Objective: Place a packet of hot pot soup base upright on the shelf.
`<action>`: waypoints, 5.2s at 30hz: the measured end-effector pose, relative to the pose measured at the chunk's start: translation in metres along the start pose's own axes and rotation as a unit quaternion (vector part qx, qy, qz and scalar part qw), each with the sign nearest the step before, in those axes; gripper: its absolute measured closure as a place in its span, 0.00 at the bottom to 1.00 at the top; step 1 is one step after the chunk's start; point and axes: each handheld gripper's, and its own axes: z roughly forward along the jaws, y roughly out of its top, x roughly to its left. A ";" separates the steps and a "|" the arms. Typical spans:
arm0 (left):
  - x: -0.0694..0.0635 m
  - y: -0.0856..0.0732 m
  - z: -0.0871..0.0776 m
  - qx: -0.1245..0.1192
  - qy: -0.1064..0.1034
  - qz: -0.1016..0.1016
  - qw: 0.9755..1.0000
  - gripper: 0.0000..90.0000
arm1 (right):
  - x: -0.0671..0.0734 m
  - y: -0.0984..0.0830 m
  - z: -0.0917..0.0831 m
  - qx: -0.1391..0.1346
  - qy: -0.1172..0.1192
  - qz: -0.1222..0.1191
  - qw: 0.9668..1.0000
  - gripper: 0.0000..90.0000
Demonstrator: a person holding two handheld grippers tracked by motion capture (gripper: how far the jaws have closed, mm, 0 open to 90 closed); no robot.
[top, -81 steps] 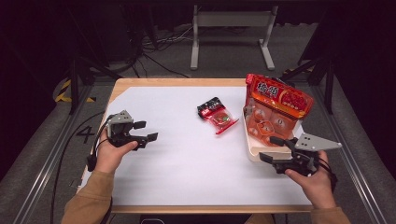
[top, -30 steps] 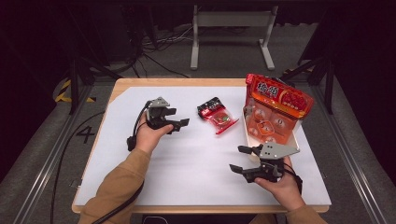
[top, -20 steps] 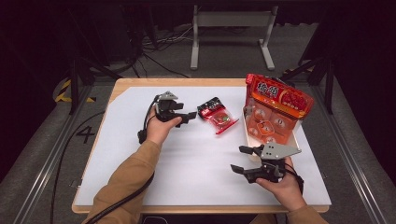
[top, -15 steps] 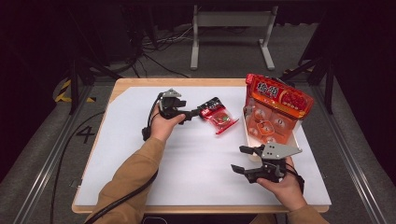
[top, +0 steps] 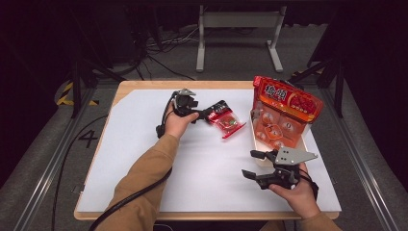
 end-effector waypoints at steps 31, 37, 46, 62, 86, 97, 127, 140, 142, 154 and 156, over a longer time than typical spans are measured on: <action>-0.004 -0.004 0.045 0.097 -0.006 -0.036 0.995 0.40 | 0.003 -0.002 -0.005 0.005 0.005 -0.002 1.000 0.30; -0.003 0.000 0.050 0.081 0.006 -0.035 0.996 0.35 | 0.003 -0.002 -0.006 0.004 0.006 -0.002 1.000 0.30; -0.004 0.001 0.058 0.071 0.016 -0.001 0.997 0.57 | 0.003 -0.003 -0.007 0.002 0.008 0.001 1.000 0.30; -0.016 0.008 0.030 0.007 0.003 0.053 0.999 1.00 | 0.001 -0.004 -0.007 0.004 0.006 0.001 1.000 0.30; -0.063 0.030 -0.030 -0.052 -0.068 0.111 0.990 1.00 | -0.006 -0.001 -0.011 -0.002 -0.011 0.004 1.000 0.30; -0.086 0.033 -0.062 -0.063 -0.070 0.155 0.983 1.00 | -0.009 0.003 -0.015 -0.009 -0.023 0.004 1.000 0.30; -0.166 0.047 -0.113 -0.115 -0.163 0.213 0.956 1.00 | 0.011 0.022 -0.036 -0.014 0.001 -0.016 1.000 0.43; -0.187 0.056 -0.095 -0.122 -0.190 0.209 0.952 1.00 | 0.021 0.027 -0.042 0.005 0.033 -0.031 0.999 0.48; -0.190 0.057 -0.092 -0.126 -0.191 0.209 0.951 1.00 | 0.022 0.027 -0.041 0.006 0.043 -0.033 0.999 0.48; -0.207 0.062 -0.071 -0.140 -0.213 0.209 0.944 1.00 | 0.023 0.025 -0.043 0.014 0.065 -0.035 0.997 0.48; -0.207 0.062 -0.070 -0.141 -0.215 0.207 0.944 1.00 | 0.024 0.025 -0.042 0.016 0.066 -0.036 0.997 0.48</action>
